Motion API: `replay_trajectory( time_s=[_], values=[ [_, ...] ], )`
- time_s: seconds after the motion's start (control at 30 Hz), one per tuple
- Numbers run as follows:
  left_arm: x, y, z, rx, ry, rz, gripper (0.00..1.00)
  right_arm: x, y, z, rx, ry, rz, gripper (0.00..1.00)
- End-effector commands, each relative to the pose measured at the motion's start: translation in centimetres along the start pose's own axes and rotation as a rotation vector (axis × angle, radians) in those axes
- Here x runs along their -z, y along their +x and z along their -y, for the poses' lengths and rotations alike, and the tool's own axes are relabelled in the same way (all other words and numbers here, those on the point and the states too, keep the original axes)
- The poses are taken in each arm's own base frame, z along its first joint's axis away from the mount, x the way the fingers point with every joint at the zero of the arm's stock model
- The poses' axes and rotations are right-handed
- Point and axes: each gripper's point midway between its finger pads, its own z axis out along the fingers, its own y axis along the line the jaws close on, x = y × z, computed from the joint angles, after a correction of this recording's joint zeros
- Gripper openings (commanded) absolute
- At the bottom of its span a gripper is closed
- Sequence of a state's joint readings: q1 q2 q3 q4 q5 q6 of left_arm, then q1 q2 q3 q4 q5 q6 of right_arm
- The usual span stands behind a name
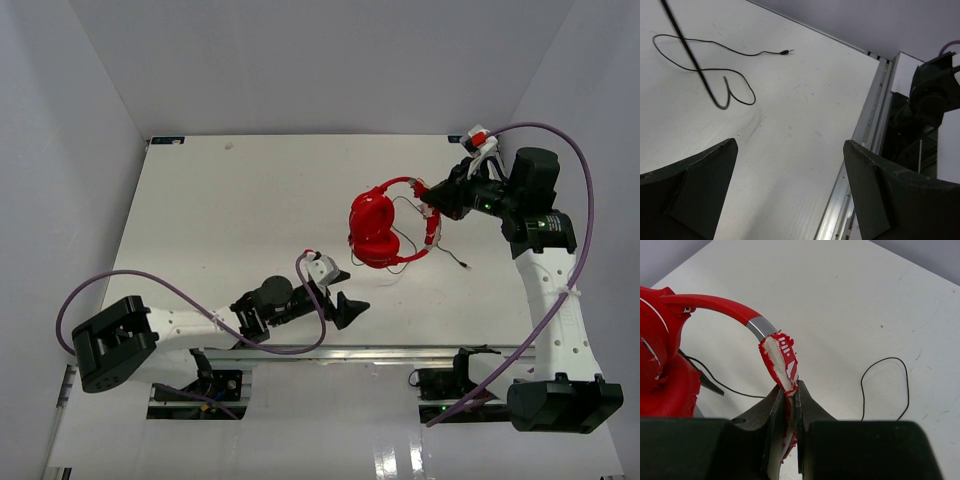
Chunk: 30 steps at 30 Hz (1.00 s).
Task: Wrap the headphones
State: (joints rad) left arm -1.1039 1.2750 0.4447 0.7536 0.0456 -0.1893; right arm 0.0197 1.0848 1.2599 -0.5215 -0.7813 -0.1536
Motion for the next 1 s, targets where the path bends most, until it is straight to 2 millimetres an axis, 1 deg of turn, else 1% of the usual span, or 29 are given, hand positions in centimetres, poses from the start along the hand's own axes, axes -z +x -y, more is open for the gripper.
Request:
replay_trajectory(
  time_s=[0.0, 0.1, 0.17, 0.2, 0.23, 0.27, 0.37, 0.53, 0.63, 0.7, 0.8, 0.87, 0.93, 0.97],
  values=[
    [0.4, -3.5, -1.9, -0.058, -0.103, 0.207, 0.98, 2.1, -4.3, -4.0, 0.06, -0.124, 0.095, 0.08],
    [-0.4, -3.4, -3.0, -0.064, -0.157, 0.22, 0.98, 2.5, -4.8, -5.0, 0.062, -0.161, 0.102, 0.08],
    [-1.2, -3.5, -3.4, -0.073, -0.171, 0.239, 0.98, 2.7, -4.9, -5.4, 0.058, -0.178, 0.106, 0.08],
    [-1.3, -4.2, -3.4, -0.078, -0.176, 0.274, 0.98, 2.8, -4.9, -5.8, 0.058, -0.193, 0.109, 0.08],
    [-1.5, -4.3, -3.5, -0.085, -0.177, 0.294, 0.98, 3.0, -4.9, -6.3, 0.059, -0.213, 0.112, 0.08],
    [-1.8, -4.2, -3.5, -0.096, -0.171, 0.308, 0.98, 3.1, -4.9, -6.6, 0.058, -0.228, 0.115, 0.08],
    [-2.4, -5.0, -3.1, -0.12, -0.145, 0.376, 0.98, 3.7, -5.0, -7.0, 0.047, -0.242, 0.123, 0.08],
    [-4.8, -5.5, -2.1, -0.142, -0.084, 0.401, 0.97, 4.6, -5.8, -8.4, 0.056, -0.281, 0.142, 0.08],
    [-5.6, -4.6, -1.5, -0.139, -0.043, 0.388, 0.92, 5.2, -6.4, -9.0, 0.061, -0.292, 0.153, 0.08],
    [-5.6, -4.2, -1.2, -0.137, -0.023, 0.387, 0.88, 5.6, -6.6, -9.5, 0.066, -0.3, 0.16, 0.08],
    [-5.0, -3.6, -1.1, -0.12, -0.012, 0.389, 0.72, 5.8, -6.6, -9.7, 0.065, -0.302, 0.162, 0.08],
    [-4.6, -3.4, -0.9, -0.109, 0.0, 0.391, 0.65, 5.8, -6.4, -9.6, 0.062, -0.297, 0.161, 0.08],
    [-4.1, -3.4, -0.7, -0.094, 0.012, 0.397, 0.63, 5.7, -6.2, -9.5, 0.059, -0.29, 0.159, 0.08],
    [-3.7, -3.1, -0.7, -0.088, 0.014, 0.392, 0.64, 5.7, -6.2, -9.4, 0.058, -0.285, 0.159, 0.08]
  ],
)
